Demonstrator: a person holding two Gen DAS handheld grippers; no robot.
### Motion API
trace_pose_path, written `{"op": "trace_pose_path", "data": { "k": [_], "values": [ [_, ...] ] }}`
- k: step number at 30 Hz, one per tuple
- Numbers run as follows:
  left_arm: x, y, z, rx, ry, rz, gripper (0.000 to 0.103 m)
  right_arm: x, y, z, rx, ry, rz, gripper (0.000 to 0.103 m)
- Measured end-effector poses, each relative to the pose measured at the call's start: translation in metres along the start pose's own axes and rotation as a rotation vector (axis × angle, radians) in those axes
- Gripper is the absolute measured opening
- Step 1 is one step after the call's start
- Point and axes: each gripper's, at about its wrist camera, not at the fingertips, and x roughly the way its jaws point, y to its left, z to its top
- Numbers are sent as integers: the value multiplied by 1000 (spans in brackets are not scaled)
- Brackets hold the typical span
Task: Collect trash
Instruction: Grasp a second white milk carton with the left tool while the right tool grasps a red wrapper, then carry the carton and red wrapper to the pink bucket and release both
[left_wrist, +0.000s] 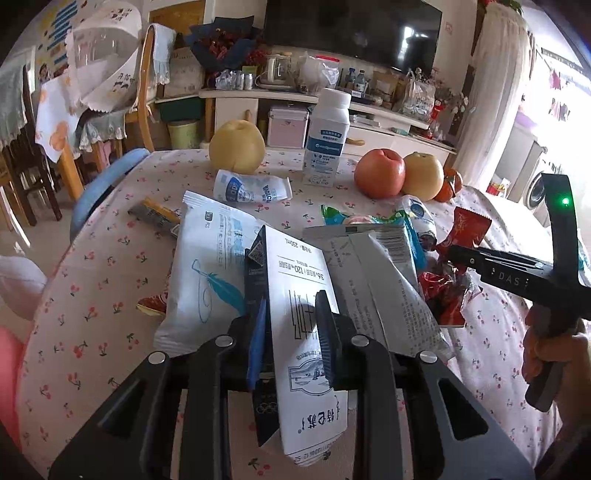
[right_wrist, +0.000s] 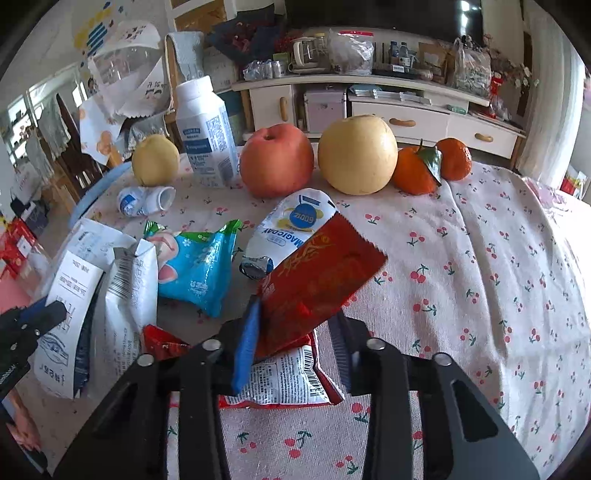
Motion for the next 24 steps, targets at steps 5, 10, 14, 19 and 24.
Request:
{"op": "trace_pose_path", "data": {
  "k": [5, 10, 14, 19, 24],
  "values": [
    [2, 1, 0, 12, 12, -10, 43, -12, -3, -1, 28, -34, 12, 28],
    [2, -8, -4, 69, 29, -7, 66, -25, 0, -1, 29, -69, 19, 27],
    [9, -17, -11, 150, 54, 59, 64, -30, 8, -3, 8, -73, 34, 27],
    [8, -16, -13, 146, 49, 63, 63, -40, 23, -7, -32, -90, 46, 27],
    [3, -11, -17, 127, 49, 38, 62, -49, 39, -10, -64, -100, 66, 27]
  ]
}}
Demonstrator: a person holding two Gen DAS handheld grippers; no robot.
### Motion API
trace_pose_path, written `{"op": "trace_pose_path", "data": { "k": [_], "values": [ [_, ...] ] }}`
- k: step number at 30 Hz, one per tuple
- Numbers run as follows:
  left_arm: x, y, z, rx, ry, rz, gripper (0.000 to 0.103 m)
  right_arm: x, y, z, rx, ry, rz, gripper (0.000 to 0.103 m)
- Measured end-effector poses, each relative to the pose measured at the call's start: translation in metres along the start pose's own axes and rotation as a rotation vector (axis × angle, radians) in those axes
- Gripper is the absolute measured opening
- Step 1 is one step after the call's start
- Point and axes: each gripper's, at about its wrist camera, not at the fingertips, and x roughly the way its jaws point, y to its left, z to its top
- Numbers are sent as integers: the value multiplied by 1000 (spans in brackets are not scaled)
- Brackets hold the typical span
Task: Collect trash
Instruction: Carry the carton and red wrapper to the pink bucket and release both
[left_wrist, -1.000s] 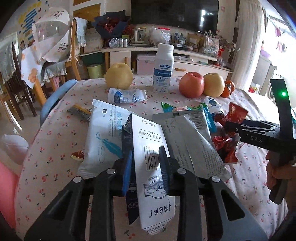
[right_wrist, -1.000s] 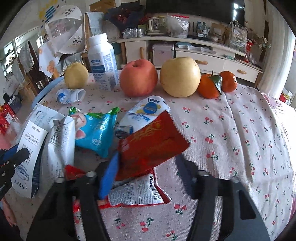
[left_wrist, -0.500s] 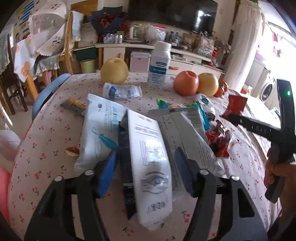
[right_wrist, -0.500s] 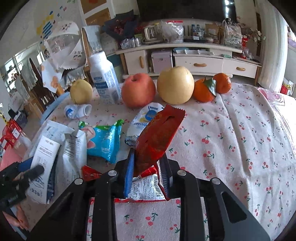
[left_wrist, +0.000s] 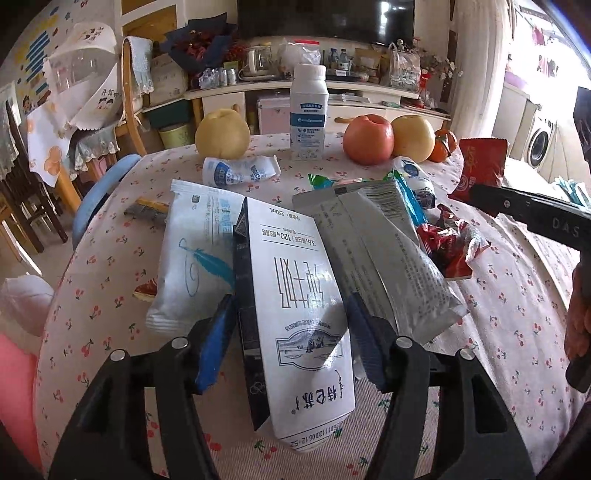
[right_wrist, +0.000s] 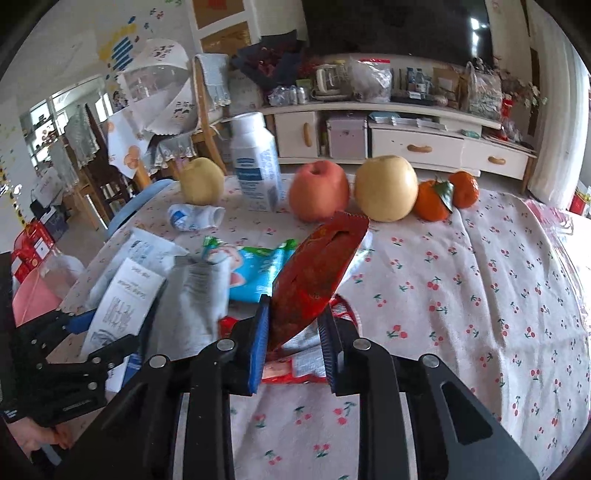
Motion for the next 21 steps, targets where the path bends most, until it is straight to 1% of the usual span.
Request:
{"op": "trace_pose_path", "data": {
  "k": [6, 12, 17, 21],
  "values": [
    [-10, 14, -1, -58, -23, -44, 62, -8, 20, -3, -30, -2, 23, 27],
    [-30, 34, 1, -118, -78, -84, 62, -18, 48, -3, -64, -19, 59, 27],
    [-51, 55, 3, -160, -133, -78, 62, -25, 72, -5, -98, -25, 81, 27],
    [-71, 80, 3, -210, -185, -60, 62, -26, 102, -5, -140, -18, 107, 27]
  ]
}}
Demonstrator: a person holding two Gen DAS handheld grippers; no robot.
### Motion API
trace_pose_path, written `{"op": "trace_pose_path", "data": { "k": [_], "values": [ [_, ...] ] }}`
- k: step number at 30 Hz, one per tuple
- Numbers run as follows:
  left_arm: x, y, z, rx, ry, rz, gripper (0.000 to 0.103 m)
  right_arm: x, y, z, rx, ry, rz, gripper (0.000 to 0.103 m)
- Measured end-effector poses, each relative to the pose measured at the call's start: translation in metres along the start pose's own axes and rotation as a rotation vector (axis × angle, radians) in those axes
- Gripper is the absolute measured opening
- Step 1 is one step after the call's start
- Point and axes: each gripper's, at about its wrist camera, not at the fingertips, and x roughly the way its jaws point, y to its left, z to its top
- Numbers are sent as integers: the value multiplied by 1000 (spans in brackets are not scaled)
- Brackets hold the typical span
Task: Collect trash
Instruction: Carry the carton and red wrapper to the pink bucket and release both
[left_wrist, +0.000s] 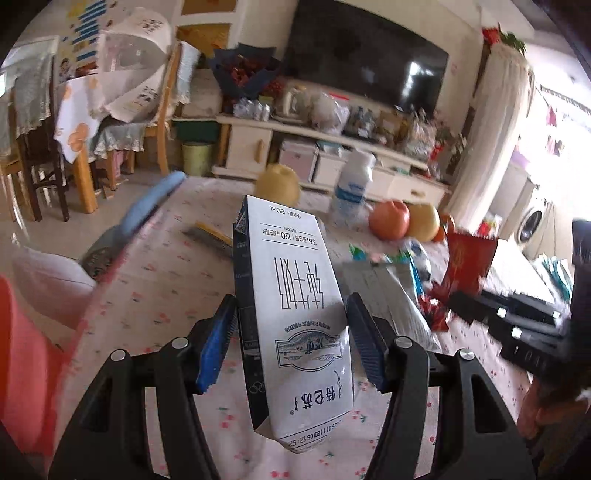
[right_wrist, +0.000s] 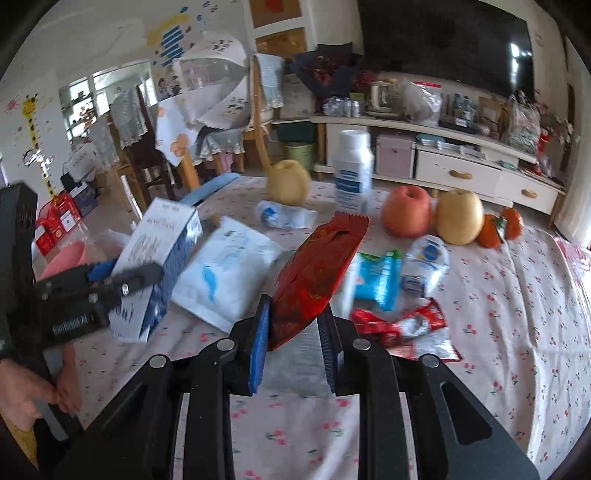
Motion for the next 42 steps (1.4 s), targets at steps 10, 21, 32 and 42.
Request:
{"op": "trace_pose_path", "data": {
  "k": [10, 21, 32, 42],
  "values": [
    [-51, 81, 11, -154, -125, 130, 62, 13, 110, 10, -118, 19, 148, 27],
    [-117, 206, -2, -433, -240, 367, 62, 38, 266, 38, -307, 26, 345, 27],
    [-144, 281, -25, -657, -256, 480, 67, 98, 369, 37, -427, 118, 403, 41],
    [-144, 268, -24, -567, -302, 543, 89, 64, 319, 18, -305, 3, 285, 90]
  ]
}}
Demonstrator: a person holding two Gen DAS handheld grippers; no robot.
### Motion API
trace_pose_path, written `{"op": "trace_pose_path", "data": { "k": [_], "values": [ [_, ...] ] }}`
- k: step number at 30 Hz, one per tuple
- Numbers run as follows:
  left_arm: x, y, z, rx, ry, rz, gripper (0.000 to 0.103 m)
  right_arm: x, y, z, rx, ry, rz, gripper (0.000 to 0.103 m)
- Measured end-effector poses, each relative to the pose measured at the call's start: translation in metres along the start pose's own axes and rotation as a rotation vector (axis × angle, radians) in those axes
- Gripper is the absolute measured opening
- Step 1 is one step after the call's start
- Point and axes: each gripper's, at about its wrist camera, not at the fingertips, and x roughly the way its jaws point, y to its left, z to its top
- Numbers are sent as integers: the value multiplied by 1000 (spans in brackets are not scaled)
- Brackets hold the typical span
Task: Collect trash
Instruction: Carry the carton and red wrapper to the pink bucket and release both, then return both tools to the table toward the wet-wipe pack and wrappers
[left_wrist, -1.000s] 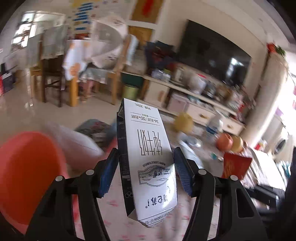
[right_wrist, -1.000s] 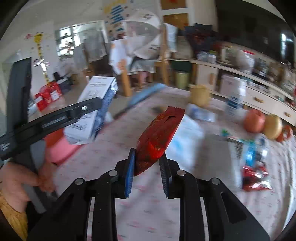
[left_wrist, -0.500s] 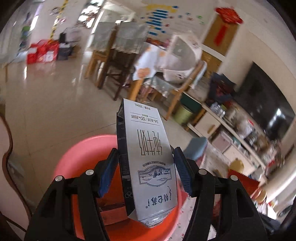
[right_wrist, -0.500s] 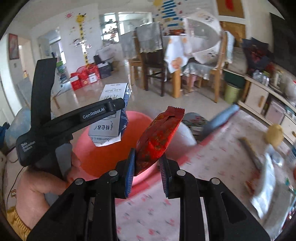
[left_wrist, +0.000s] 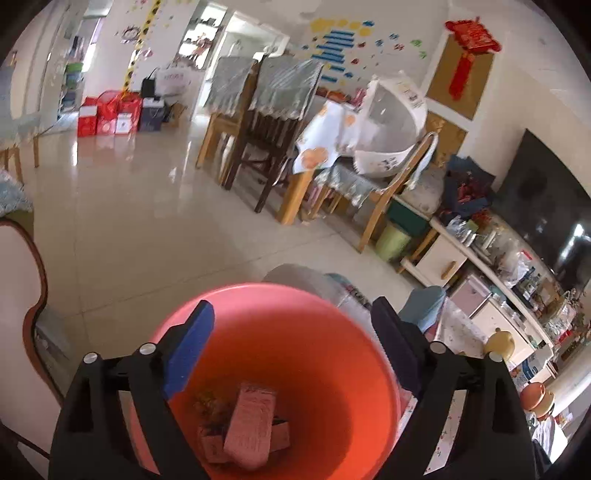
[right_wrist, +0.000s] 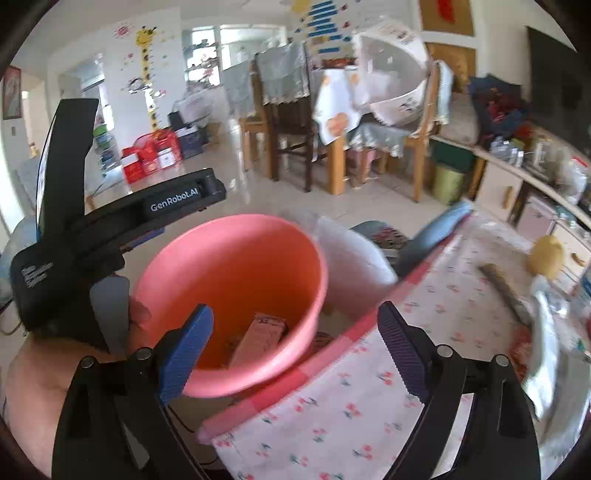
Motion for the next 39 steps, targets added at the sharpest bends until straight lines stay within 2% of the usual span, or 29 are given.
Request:
{"op": "trace_pose_path", "data": {
  "k": [5, 9, 15, 19, 30, 39],
  "values": [
    [-9, -21, -6, 68, -61, -90, 92, -19, -15, -16, 24, -16, -56, 92],
    [-14, -37, -12, 123, -62, -178, 92, -31, -27, -30, 42, -15, -78, 93],
    [-18, -72, -20, 251, -43, -183, 92, -52, -40, -50, 67, -16, -106, 93],
    [-17, -88, -29, 295, -3, -207, 93, -67, -50, -58, 85, -27, -122, 94],
    [-22, -134, -60, 460, 17, -274, 92, -94, -73, -74, 113, -46, -151, 94],
    [-25, -168, -83, 514, 47, -316, 92, -114, -94, -83, 144, -65, -173, 94]
  ]
}}
